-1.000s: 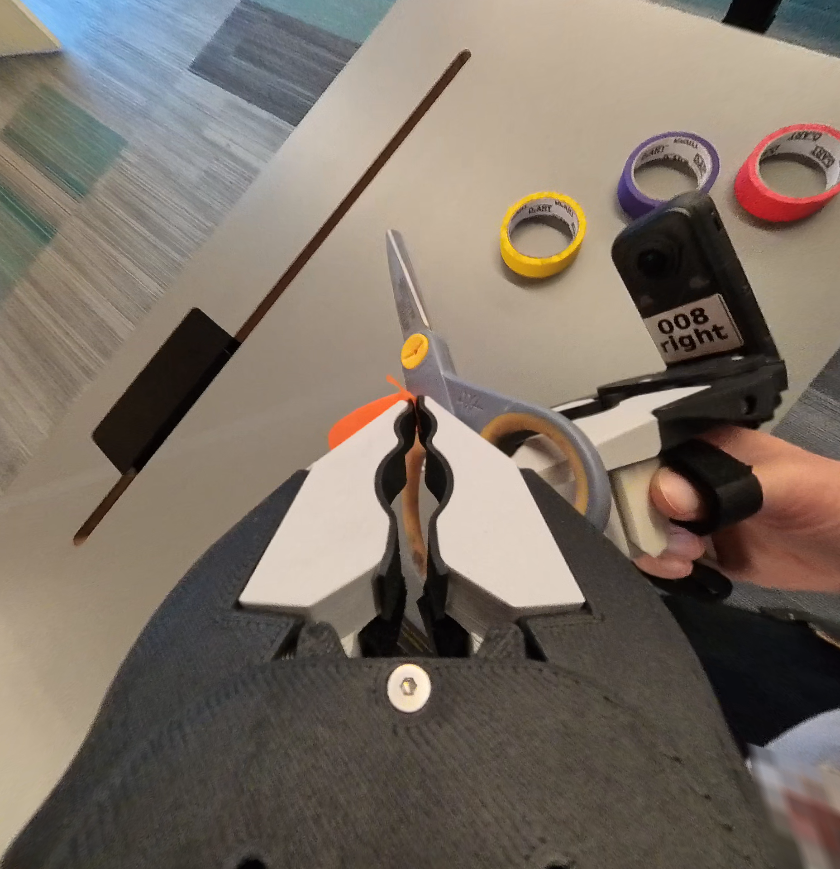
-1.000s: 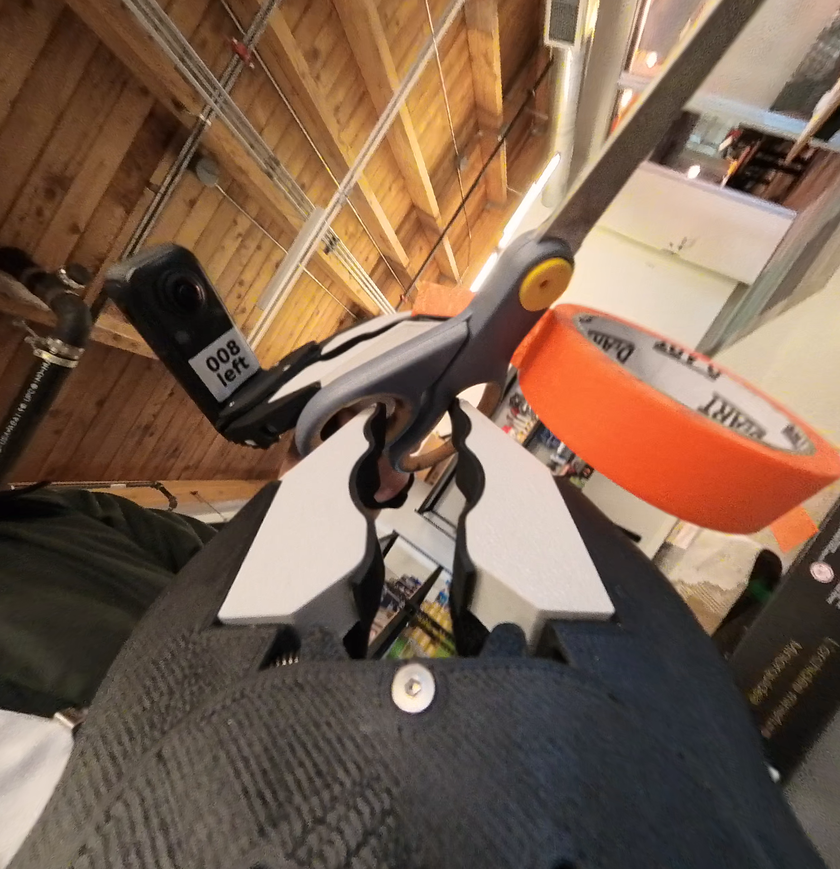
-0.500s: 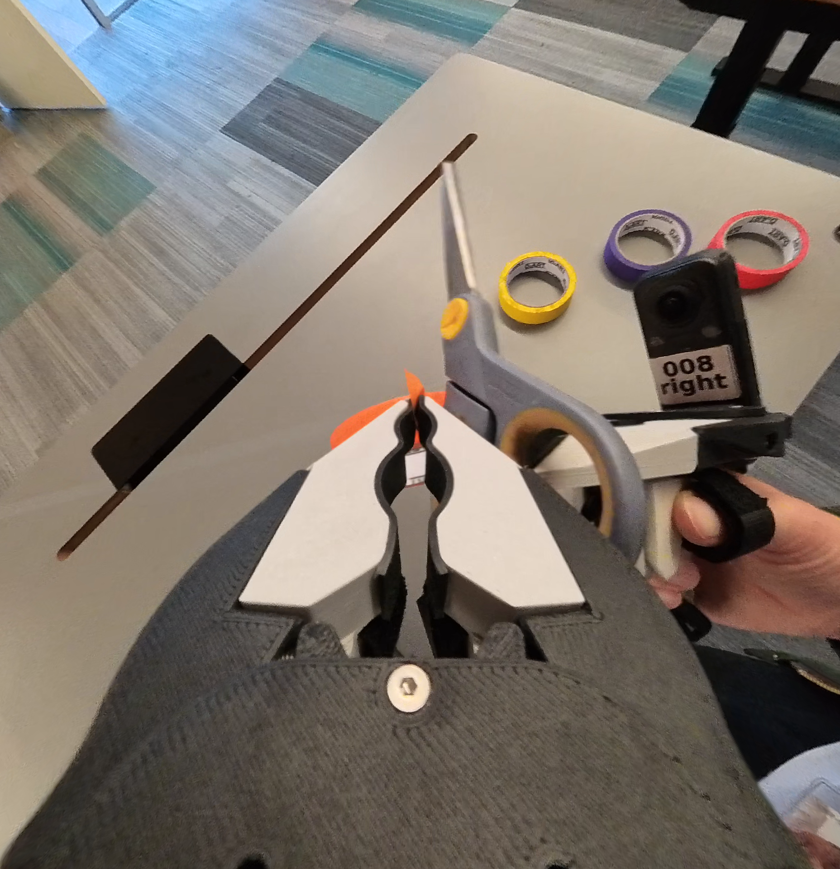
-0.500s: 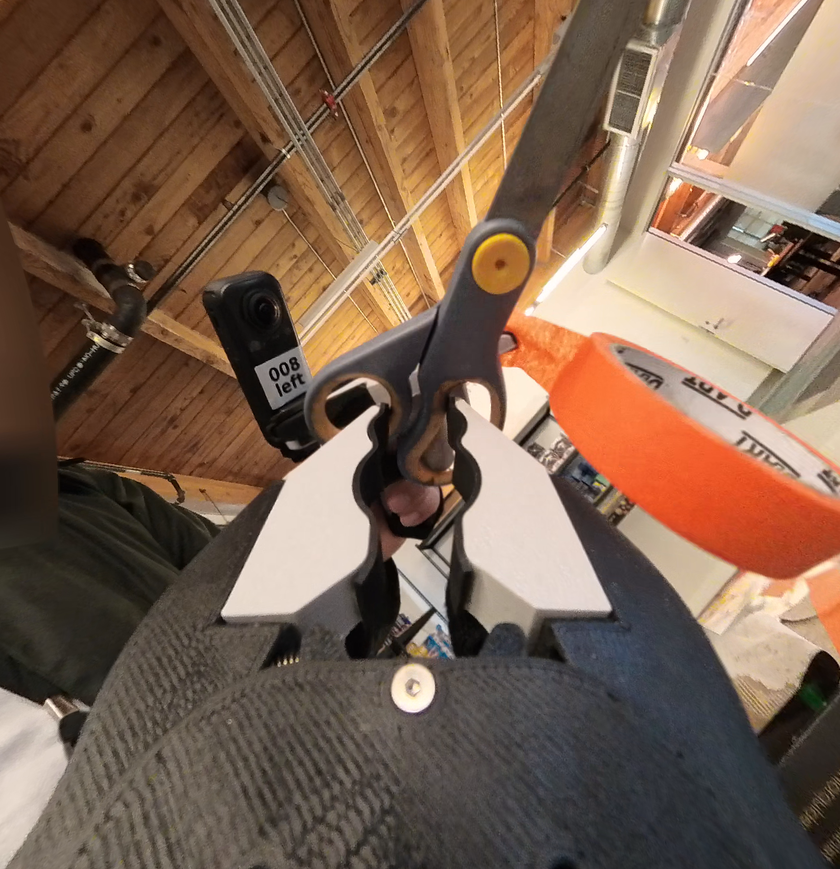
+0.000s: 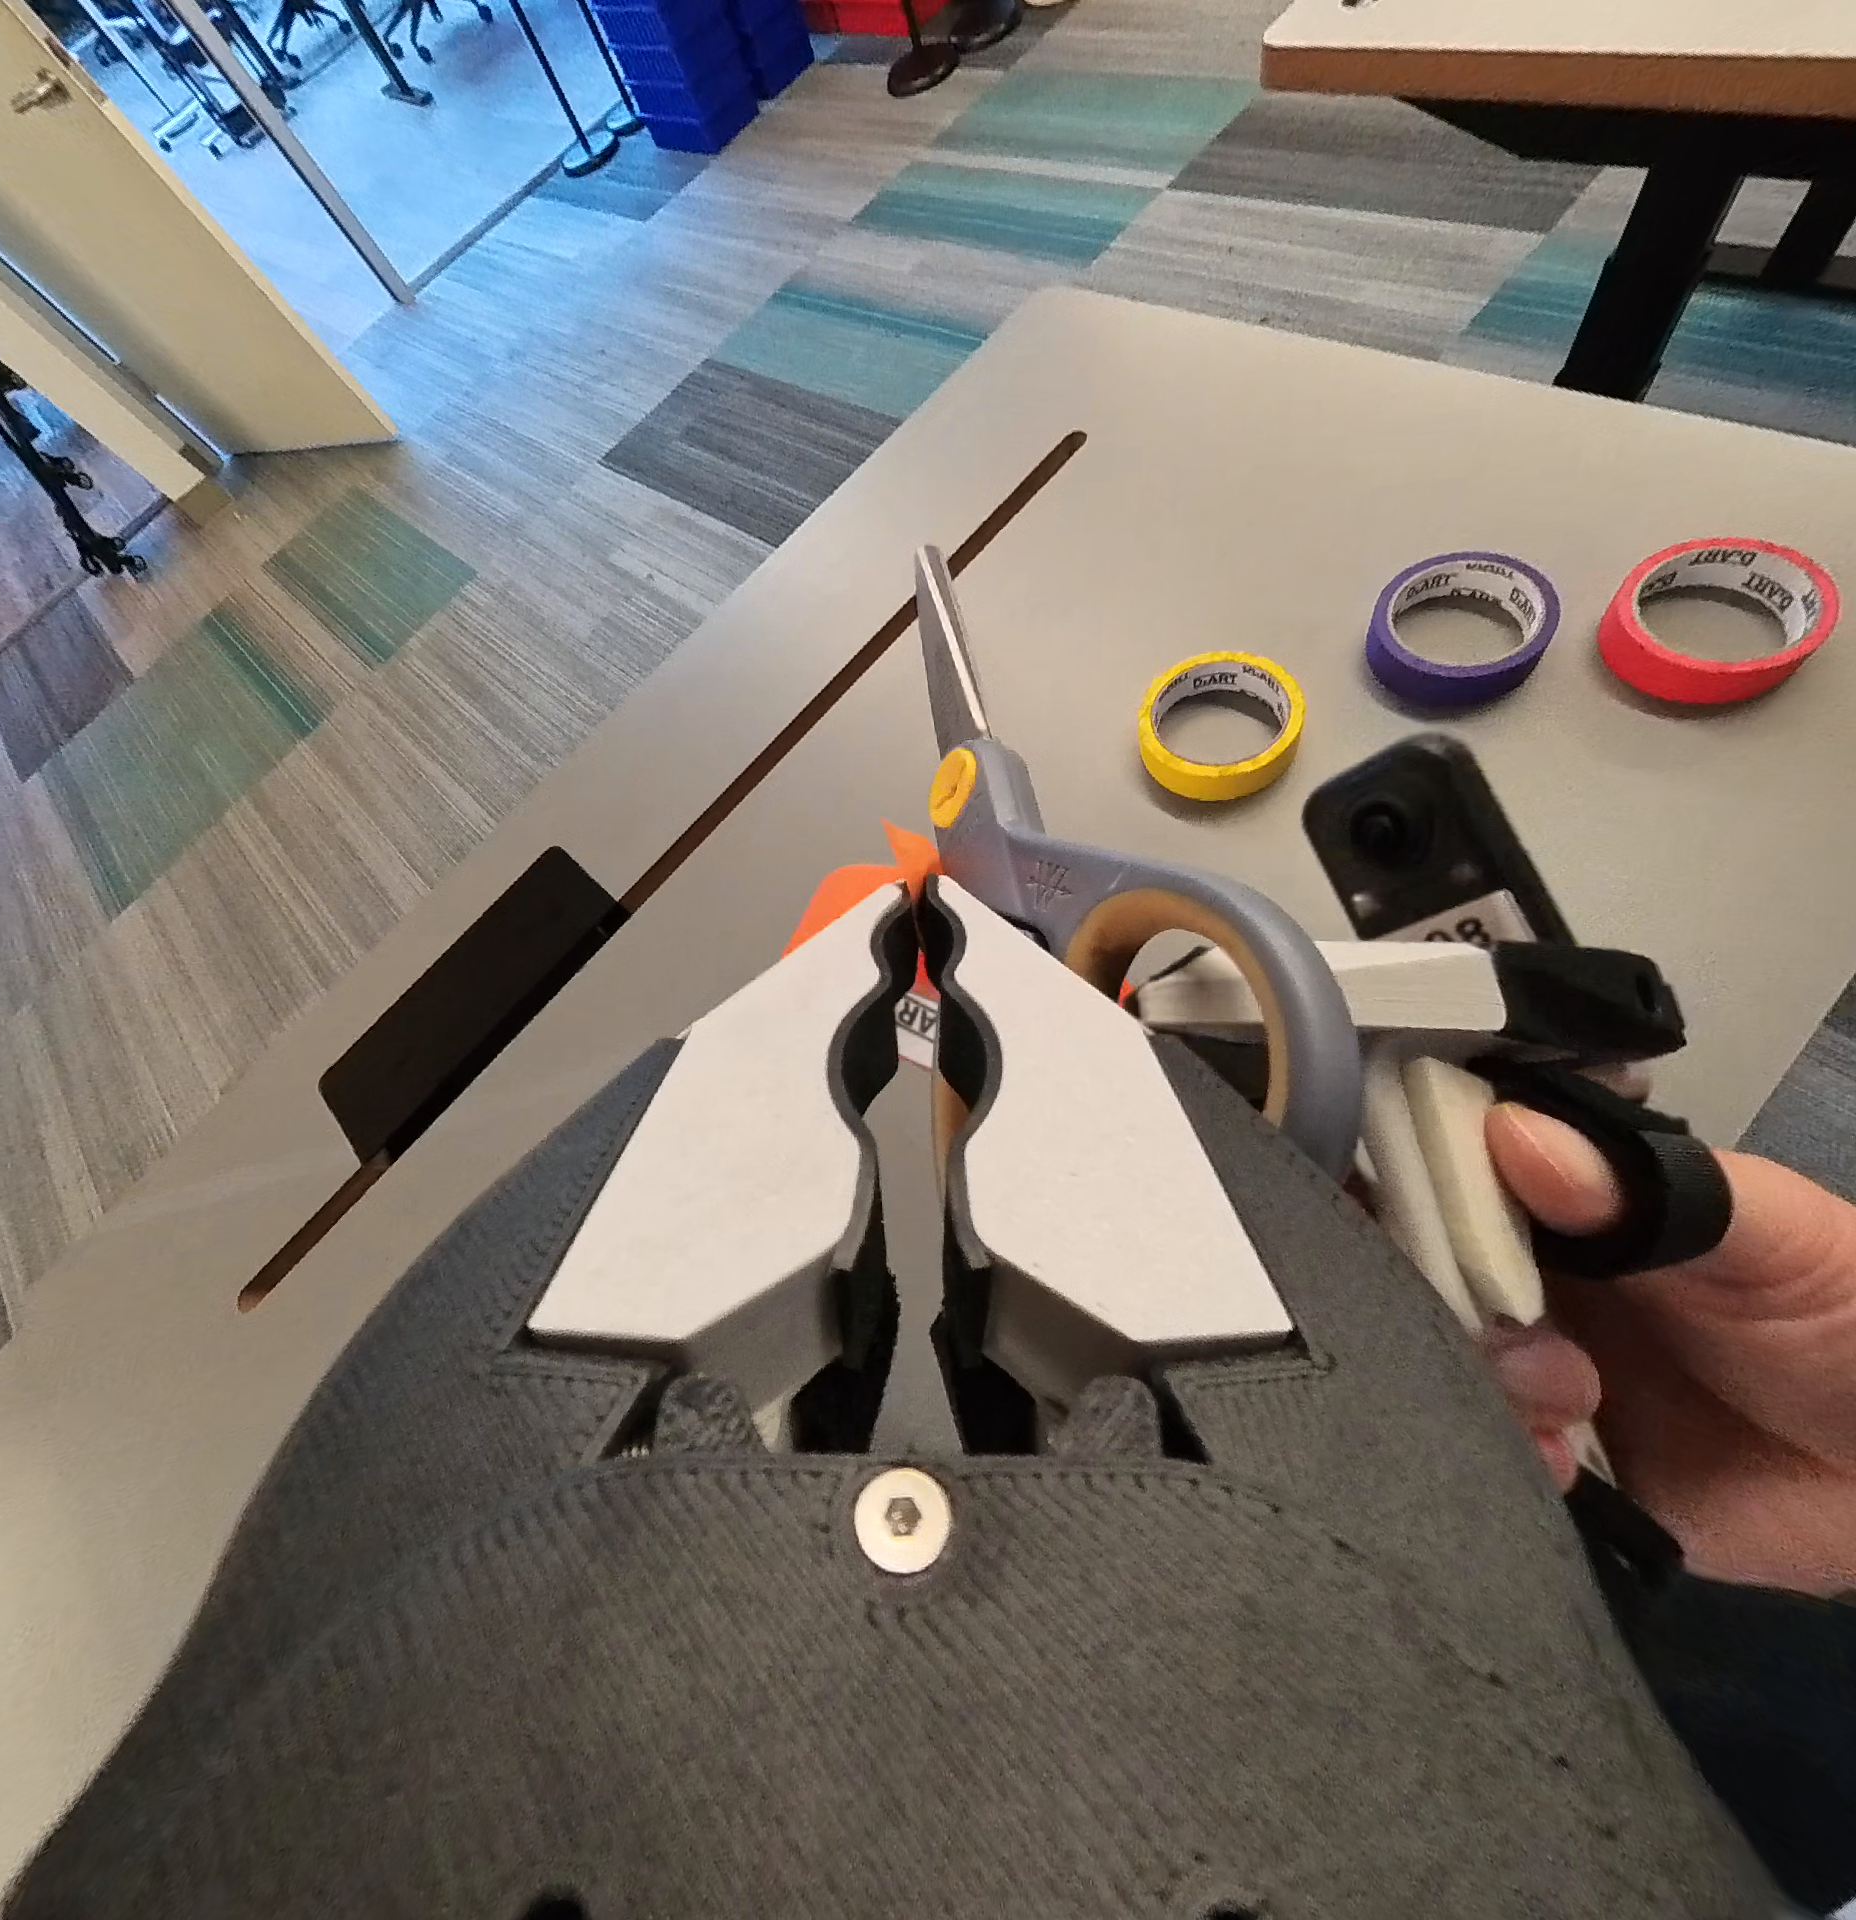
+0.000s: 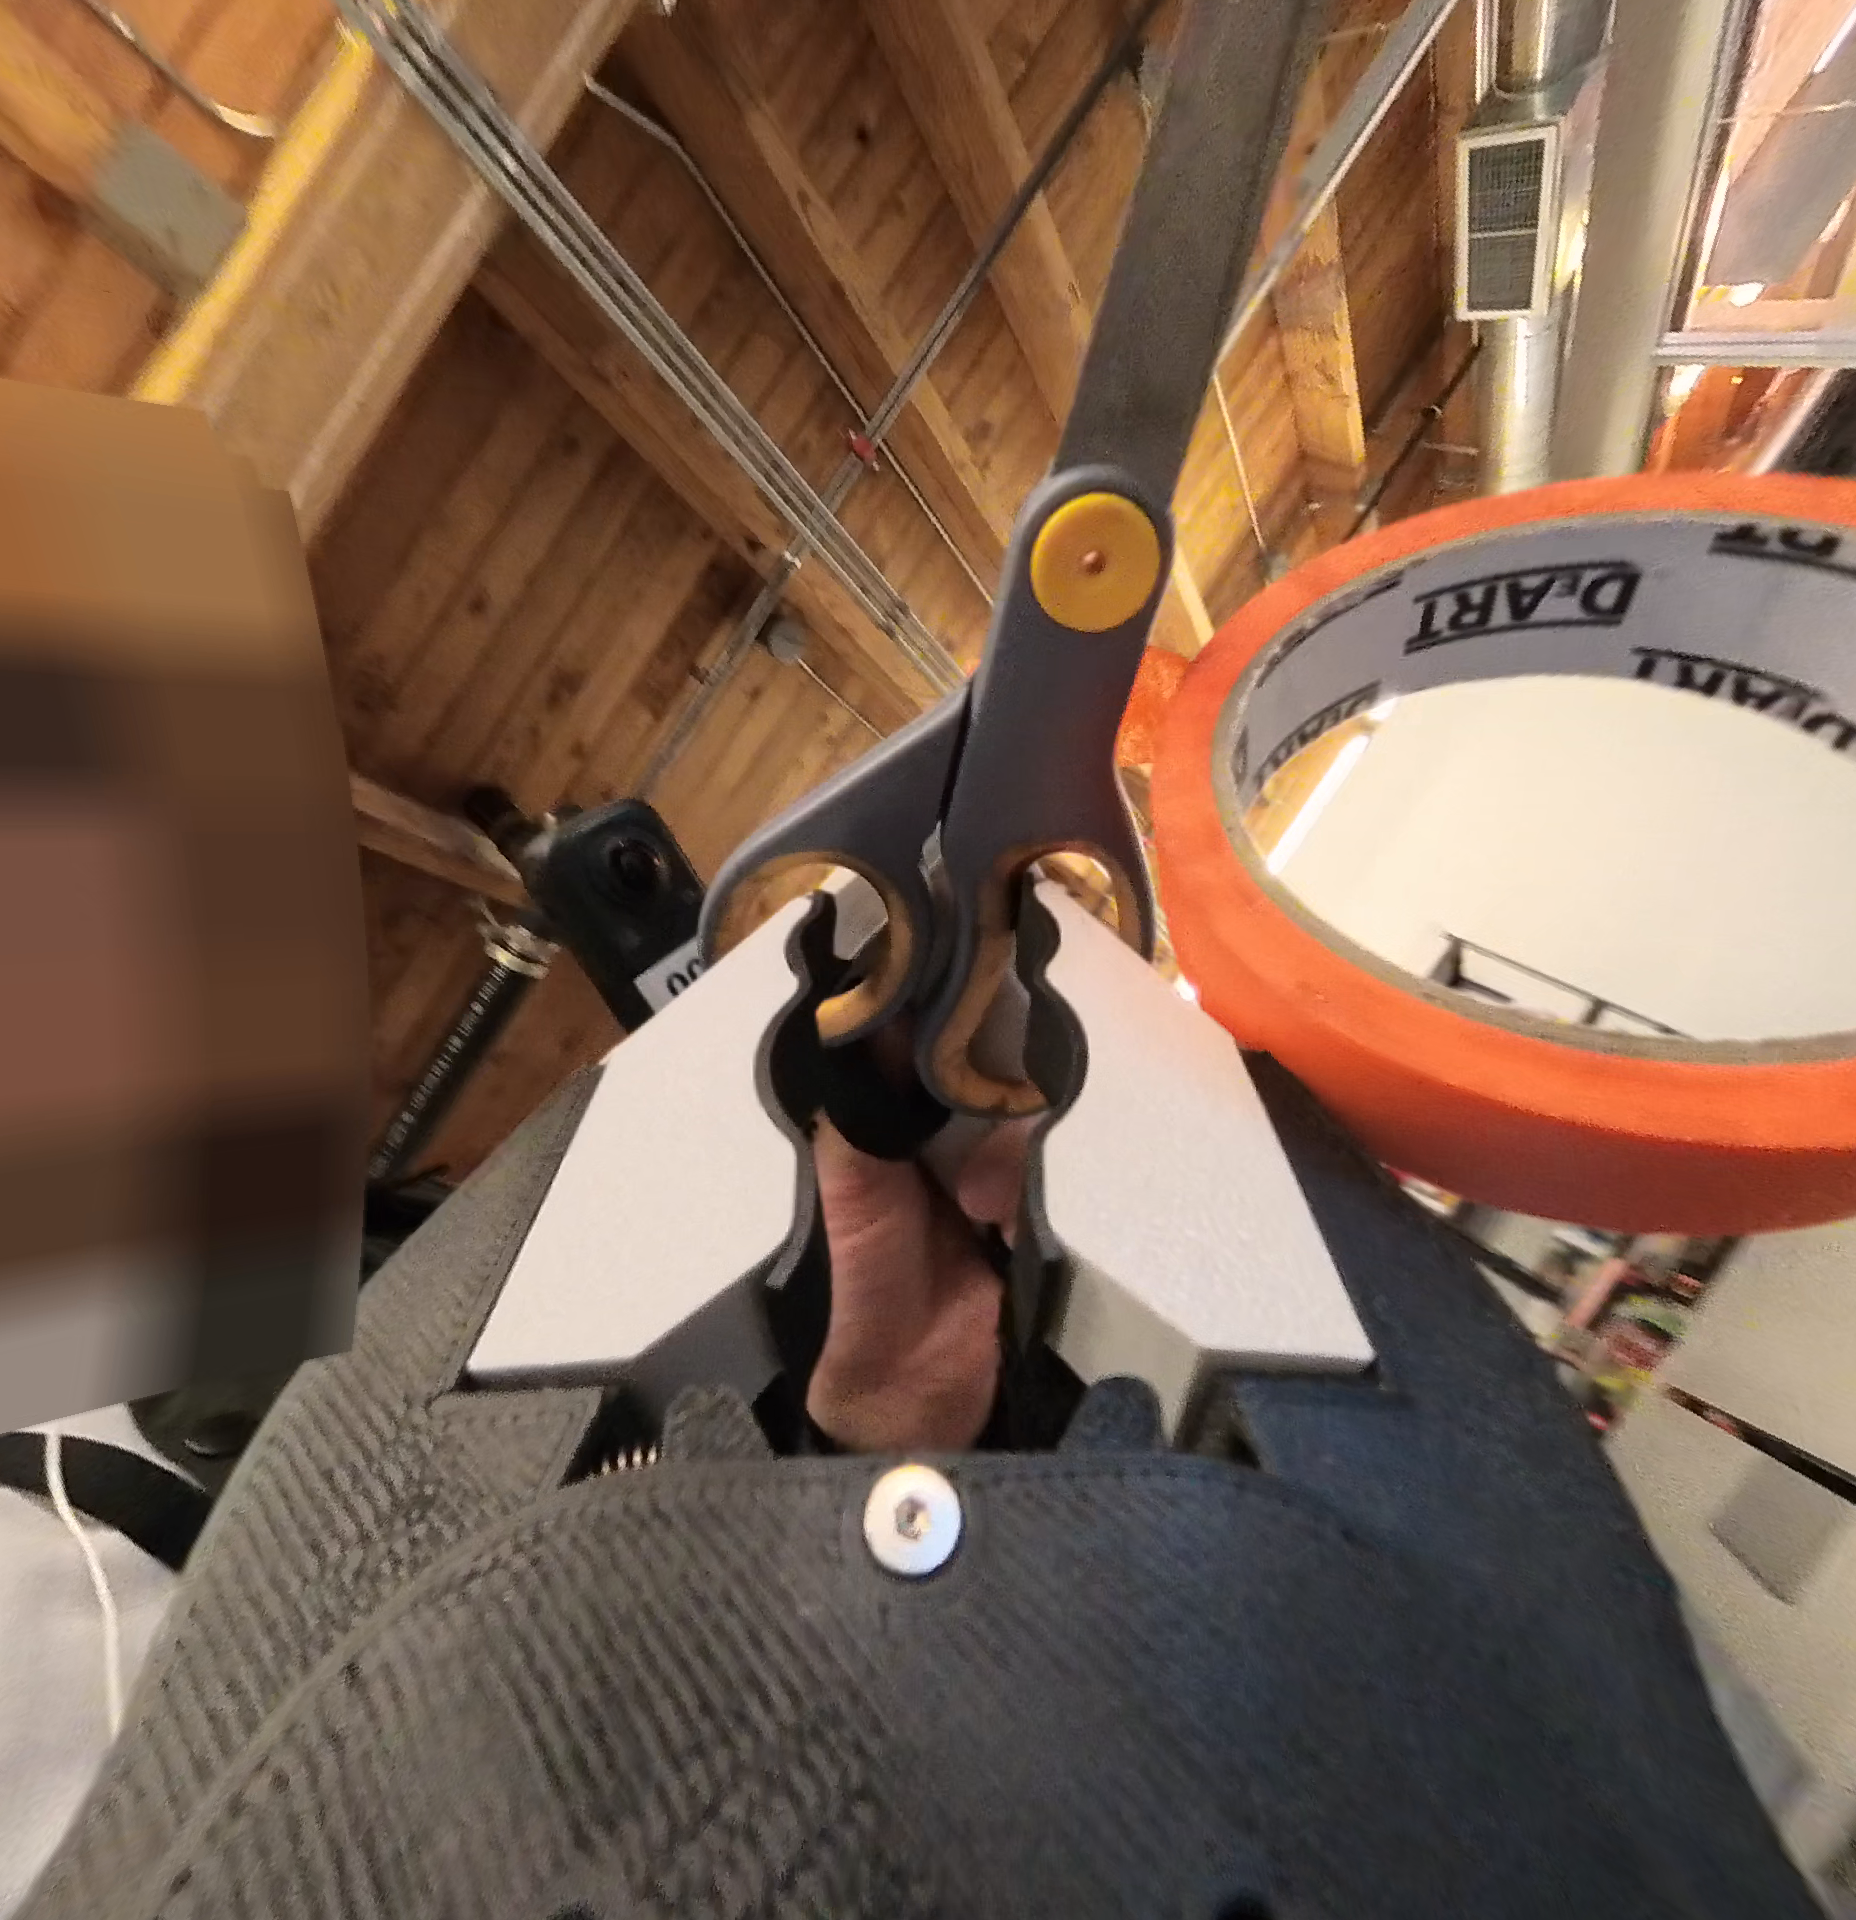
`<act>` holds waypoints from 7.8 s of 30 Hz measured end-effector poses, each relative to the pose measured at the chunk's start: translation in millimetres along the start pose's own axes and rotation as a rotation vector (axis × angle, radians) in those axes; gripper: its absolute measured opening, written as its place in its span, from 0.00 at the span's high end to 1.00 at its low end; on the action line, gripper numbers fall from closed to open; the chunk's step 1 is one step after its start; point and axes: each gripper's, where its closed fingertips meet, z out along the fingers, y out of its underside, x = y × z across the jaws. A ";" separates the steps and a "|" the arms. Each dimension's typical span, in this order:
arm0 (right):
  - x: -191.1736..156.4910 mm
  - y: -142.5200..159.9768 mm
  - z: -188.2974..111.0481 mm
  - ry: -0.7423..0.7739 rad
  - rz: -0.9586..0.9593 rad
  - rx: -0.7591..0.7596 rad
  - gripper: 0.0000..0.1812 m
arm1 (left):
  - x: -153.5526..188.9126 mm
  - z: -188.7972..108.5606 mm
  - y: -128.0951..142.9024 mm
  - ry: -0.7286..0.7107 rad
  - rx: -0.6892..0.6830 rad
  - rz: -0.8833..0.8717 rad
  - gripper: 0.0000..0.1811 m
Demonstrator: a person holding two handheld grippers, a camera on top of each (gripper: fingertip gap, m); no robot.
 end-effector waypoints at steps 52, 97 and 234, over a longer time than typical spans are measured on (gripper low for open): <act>44.5 23.9 -82.1 0.505 -0.250 -0.603 0.74 | -7.3 14.8 84.9 0.207 -0.242 -0.288 1.00; 54.3 116.5 -115.2 0.477 -0.016 -0.799 0.62 | 3.4 40.8 150.1 0.348 -0.437 -0.431 1.00; 56.2 -74.4 -217.1 1.614 -0.545 -1.296 0.80 | -77.0 -112.0 217.1 0.500 -0.096 -0.914 1.00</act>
